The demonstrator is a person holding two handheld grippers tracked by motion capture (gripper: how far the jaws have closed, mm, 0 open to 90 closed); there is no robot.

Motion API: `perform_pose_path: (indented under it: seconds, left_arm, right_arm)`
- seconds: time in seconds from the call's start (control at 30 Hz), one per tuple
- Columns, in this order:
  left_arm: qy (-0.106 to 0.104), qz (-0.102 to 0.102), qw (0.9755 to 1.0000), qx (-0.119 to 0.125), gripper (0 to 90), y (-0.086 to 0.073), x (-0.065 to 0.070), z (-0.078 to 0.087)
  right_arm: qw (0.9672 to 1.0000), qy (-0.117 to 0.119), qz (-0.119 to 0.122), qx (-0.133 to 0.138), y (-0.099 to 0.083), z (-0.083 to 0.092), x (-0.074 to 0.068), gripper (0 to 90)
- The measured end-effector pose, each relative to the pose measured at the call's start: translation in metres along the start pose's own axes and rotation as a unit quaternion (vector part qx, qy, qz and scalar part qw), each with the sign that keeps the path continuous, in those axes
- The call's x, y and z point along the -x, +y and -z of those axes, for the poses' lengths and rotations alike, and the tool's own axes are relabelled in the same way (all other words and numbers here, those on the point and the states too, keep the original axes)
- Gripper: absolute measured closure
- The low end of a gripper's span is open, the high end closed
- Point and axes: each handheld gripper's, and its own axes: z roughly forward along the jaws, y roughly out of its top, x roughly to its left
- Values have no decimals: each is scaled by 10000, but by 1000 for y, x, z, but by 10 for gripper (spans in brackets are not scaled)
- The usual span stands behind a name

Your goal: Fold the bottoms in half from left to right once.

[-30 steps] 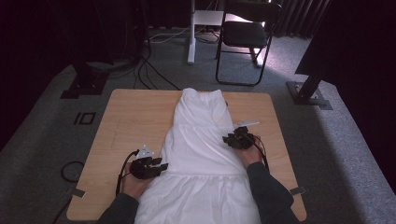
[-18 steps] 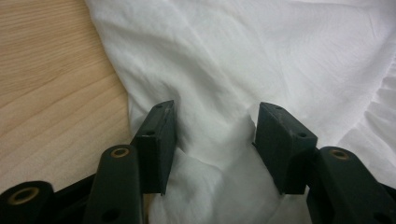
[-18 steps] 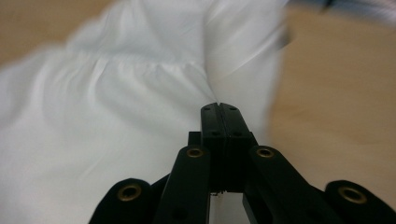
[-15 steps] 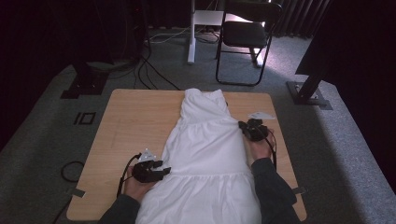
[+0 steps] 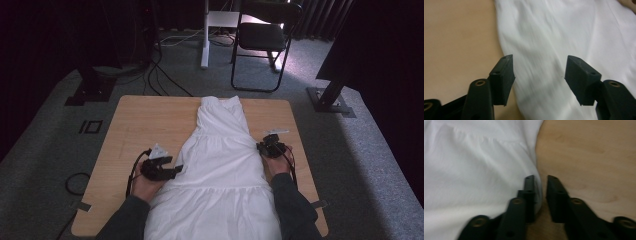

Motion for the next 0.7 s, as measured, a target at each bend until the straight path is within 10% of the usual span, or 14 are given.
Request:
perform_pose_path:
  seconds: [0.2, 0.37, 0.53, 0.7]
  left_arm:
    - [88, 57, 9998, -141, 402, 51, -10, -57]
    - [675, 13, 9957, -631, 410, 52, -13, -111]
    - [351, 100, 9975, -598, 738, 37, -13, -111]
    - [119, 201, 9983, -543, 805, 18, -9, -93]
  right_arm:
    - [9996, 21, 139, 225, 16, -7, -8, 587]
    - [9997, 130, 187, -72, 16, -25, -14, 676]
    - [9992, 363, 146, -14, 7, -18, -18, 802]
    - [9986, 521, 81, -28, -4, -8, -23, 818]
